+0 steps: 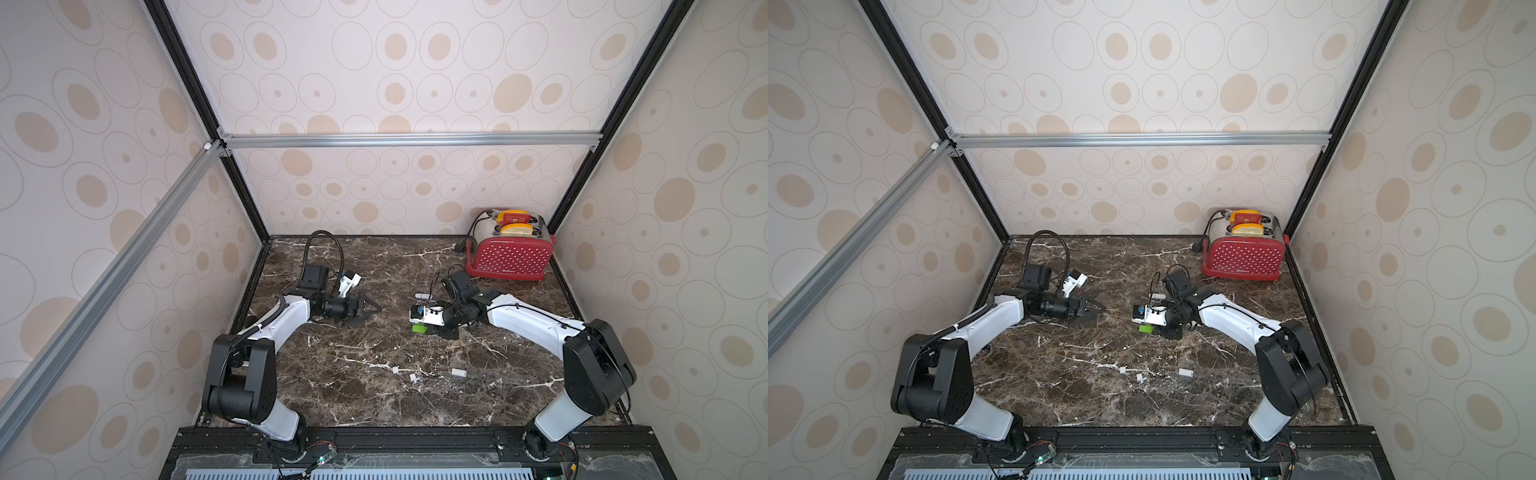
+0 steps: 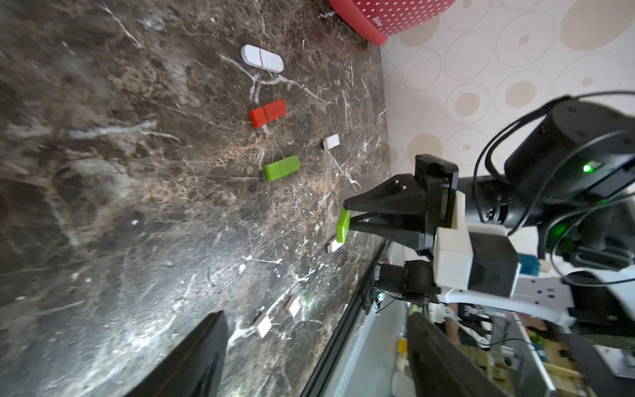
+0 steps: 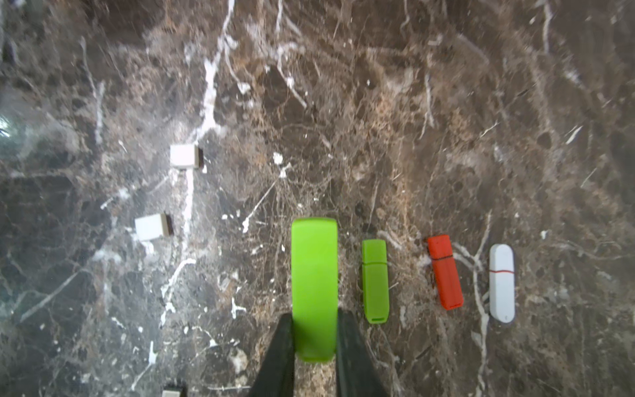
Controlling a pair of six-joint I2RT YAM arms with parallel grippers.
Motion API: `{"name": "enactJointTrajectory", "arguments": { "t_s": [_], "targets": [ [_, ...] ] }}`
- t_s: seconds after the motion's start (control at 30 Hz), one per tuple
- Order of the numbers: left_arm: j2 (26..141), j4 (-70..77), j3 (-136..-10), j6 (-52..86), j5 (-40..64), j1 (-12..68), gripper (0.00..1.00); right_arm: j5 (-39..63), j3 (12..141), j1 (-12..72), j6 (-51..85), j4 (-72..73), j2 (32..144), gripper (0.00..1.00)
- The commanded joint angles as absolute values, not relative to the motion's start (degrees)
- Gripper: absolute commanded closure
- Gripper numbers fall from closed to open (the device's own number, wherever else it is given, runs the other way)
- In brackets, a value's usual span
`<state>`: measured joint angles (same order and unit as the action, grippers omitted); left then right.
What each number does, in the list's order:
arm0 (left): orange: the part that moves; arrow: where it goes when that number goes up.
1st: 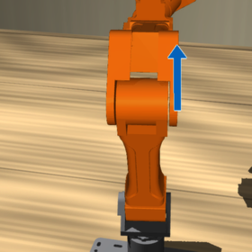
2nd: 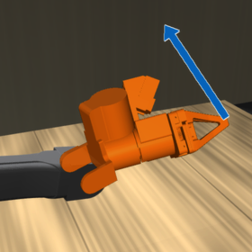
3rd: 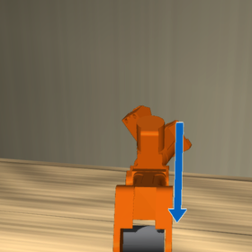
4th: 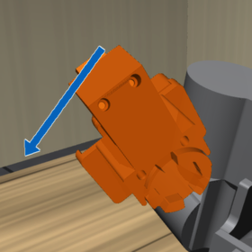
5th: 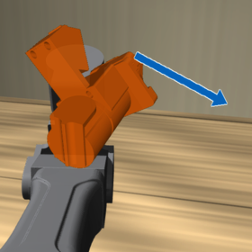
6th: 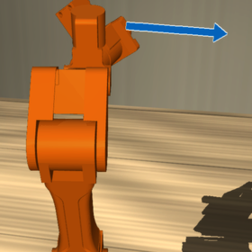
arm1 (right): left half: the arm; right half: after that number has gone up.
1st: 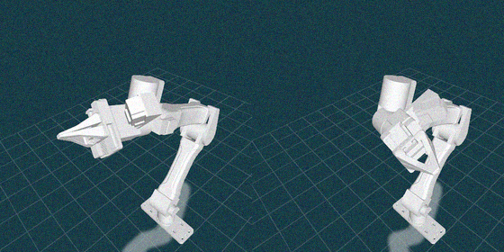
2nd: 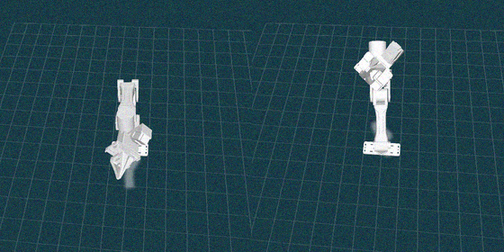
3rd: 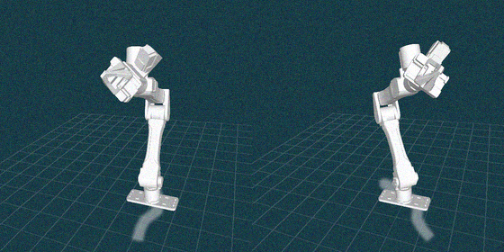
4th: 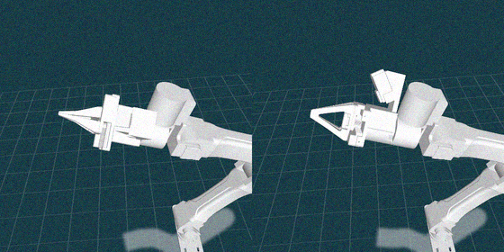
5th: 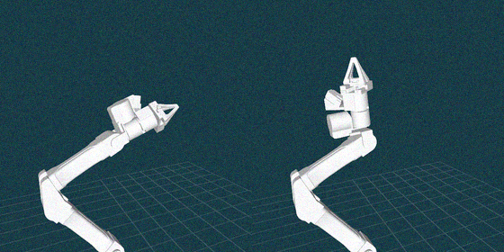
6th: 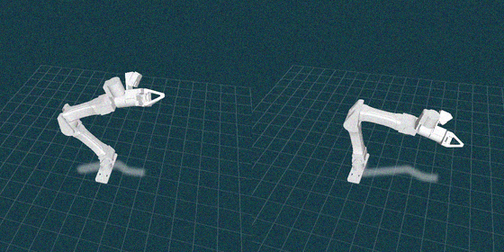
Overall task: Close the usb drive cover
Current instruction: Place the USB drive at the center of the board.
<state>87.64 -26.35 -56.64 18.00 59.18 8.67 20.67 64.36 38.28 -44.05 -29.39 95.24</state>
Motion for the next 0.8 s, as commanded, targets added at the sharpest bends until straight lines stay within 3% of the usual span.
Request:
{"name": "enactJointTrajectory", "arguments": {
  "t_s": [0.0,0.17,0.53,0.77],
  "targets": [
    [84.74,-32.11,-58.48,9.3,53.75,8.6,0.1,16.46,66.34,38.12,-46.98,-34.0,99.11,1.0],
    [81.56,-32.62,-55.8,4.33,49.16,8.53,0.01,15.33,67.92,38.12,-46.58,-35.05,102.65,1.0],
    [79.89,-33.57,-54.85,-1.02,46.85,8.55,0.01,16.04,71.89,38.51,-46.04,-35.97,107.96,0.99],
    [79.37,-34.13,-54.49,-2.96,44.95,9.55,0.01,13.51,72.65,39.73,-46.27,-36.22,111.32,0.93]
  ]
}}
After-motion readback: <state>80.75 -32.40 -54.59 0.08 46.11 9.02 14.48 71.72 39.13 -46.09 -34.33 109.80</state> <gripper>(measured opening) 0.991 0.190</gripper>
